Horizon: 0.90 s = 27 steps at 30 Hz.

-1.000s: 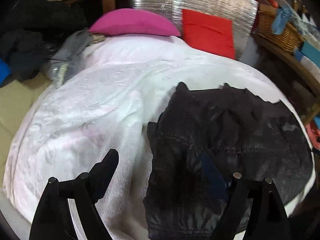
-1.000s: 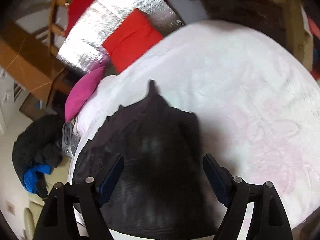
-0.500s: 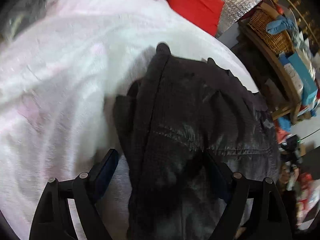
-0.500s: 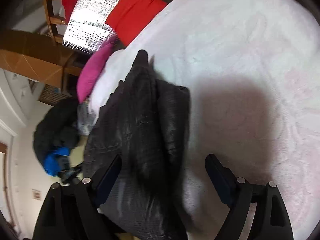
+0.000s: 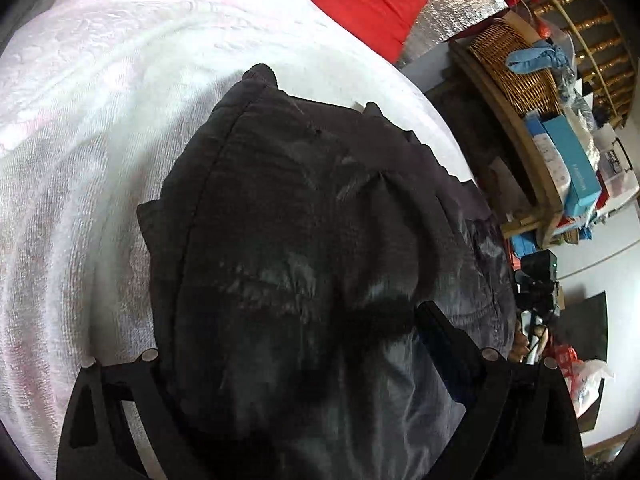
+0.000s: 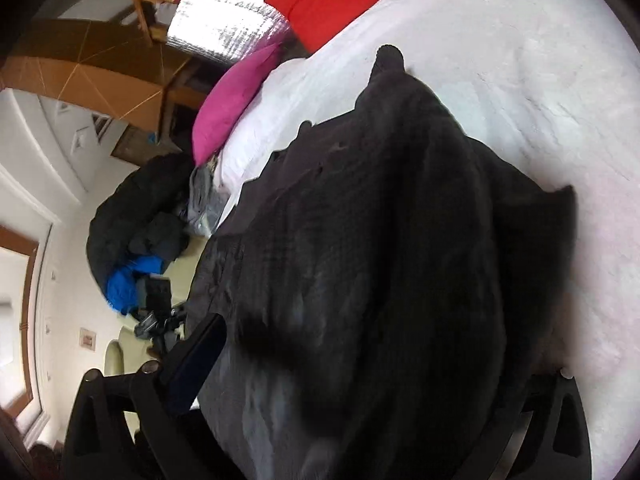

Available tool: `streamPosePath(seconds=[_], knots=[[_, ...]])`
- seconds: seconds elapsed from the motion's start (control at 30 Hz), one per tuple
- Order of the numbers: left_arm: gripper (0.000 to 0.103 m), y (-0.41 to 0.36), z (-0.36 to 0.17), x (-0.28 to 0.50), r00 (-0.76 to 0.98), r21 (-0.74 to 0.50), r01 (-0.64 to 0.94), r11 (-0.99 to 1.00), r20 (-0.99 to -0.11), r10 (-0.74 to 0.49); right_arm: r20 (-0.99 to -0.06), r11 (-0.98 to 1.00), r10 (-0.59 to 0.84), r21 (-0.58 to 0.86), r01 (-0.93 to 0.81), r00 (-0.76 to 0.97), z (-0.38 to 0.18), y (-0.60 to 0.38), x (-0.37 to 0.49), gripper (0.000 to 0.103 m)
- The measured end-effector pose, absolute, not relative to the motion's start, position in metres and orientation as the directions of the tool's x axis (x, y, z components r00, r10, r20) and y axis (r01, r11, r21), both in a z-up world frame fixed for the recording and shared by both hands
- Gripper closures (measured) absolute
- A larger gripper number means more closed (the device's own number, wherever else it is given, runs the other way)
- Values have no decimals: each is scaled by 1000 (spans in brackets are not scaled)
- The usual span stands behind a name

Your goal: Fold large clothes

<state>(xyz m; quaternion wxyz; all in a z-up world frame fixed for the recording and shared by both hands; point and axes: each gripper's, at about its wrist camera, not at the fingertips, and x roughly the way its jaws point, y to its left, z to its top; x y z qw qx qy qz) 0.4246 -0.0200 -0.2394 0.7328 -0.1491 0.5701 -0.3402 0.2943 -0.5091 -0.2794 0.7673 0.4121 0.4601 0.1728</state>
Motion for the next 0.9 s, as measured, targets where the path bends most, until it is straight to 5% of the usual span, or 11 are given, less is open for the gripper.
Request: streamPosePath(seconds=[0.03, 0.17, 0.37, 0.53, 0.6, 0.67, 0.73, 0.9], knots=[[11, -21, -239, 425, 128, -604, 318, 731, -737, -664, -563, 603, 635, 789, 116, 529, -277, -508, 295, 2], [56, -5, -239, 429, 196, -597, 247, 763, -741, -643, -617, 664, 577, 736, 132, 536, -270, -495, 298, 22], [70, -4, -219, 430, 310, -573, 240, 783, -719, -622, -601, 682, 537, 722, 114, 593, -251, -485, 306, 36], [70, -3, -207, 432, 395, -556, 208, 805, -705, -589, -568, 686, 469, 717, 127, 676, -239, -485, 316, 39], [66, -9, -219, 436, 379, -509, 174, 843, -755, -535, -627, 729, 401, 660, 181, 668, -249, -485, 325, 39], [48, -14, -231, 436, 357, -466, 145, 873, -798, -485, -694, 718, 373, 636, 282, 616, -277, -490, 330, 39], [40, -17, -230, 433, 363, -418, 144, 897, -821, -441, -677, 690, 387, 663, 289, 626, -276, -495, 326, 37], [38, -24, -203, 407, 428, -274, 147, 951, -849, -311, -721, 733, 292, 590, 337, 628, -246, -496, 298, 29]])
